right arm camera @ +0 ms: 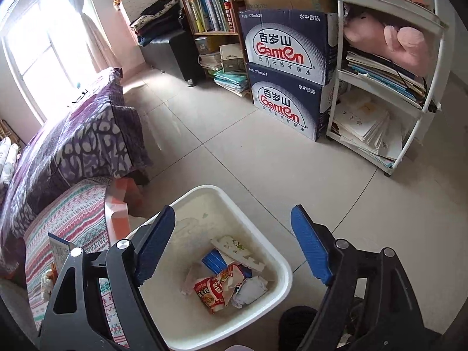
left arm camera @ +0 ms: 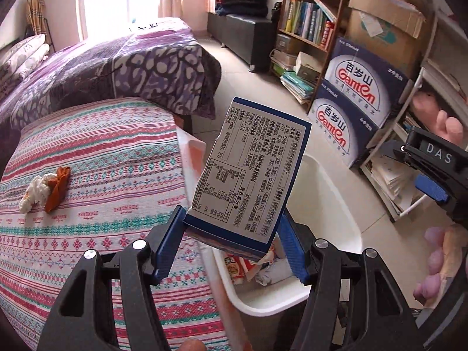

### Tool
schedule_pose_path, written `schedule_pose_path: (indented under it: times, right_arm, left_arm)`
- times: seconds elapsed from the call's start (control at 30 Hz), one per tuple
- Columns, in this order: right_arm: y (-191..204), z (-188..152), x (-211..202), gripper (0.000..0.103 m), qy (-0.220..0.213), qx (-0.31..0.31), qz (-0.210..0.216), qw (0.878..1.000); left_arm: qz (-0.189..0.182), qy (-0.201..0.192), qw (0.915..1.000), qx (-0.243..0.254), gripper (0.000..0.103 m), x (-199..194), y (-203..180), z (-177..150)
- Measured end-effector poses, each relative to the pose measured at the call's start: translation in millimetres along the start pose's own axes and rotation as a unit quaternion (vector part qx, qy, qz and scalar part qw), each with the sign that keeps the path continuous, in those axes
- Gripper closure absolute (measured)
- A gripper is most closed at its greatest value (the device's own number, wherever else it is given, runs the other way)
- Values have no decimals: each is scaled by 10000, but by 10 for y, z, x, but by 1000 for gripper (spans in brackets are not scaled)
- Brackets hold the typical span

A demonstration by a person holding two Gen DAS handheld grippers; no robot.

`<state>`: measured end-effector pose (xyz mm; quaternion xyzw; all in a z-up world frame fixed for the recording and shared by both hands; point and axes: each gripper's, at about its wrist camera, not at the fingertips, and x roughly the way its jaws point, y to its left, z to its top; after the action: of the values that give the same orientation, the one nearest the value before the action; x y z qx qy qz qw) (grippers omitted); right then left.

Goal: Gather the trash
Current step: 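Open the left gripper over the white bin to drop the booklet, then move both open grippers back over the tissue wads and orange cloth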

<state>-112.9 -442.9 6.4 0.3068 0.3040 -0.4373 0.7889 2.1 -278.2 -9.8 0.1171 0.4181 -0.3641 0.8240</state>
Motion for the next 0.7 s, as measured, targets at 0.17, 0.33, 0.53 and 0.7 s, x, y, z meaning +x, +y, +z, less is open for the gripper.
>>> schedule_pose_path:
  times: [0.17, 0.33, 0.53, 0.7]
  right_arm:
    - [-72, 30, -25, 22, -73, 168, 1, 9998]
    - [58, 19, -45, 19, -81, 111, 111, 9998]
    - [424, -86, -24, 15, 35, -237, 276, 9993]
    - [782, -236, 32, 12, 232, -572, 432, 9972]
  left_arm:
    - [-565, 172, 9982, -139, 27, 34, 19, 71]
    - [-305, 162, 9993, -175, 26, -29, 244, 141]
    - [333, 244, 9991, -139, 25, -26, 736, 180]
    - [643, 626, 9956, -254, 25, 100, 1319, 166]
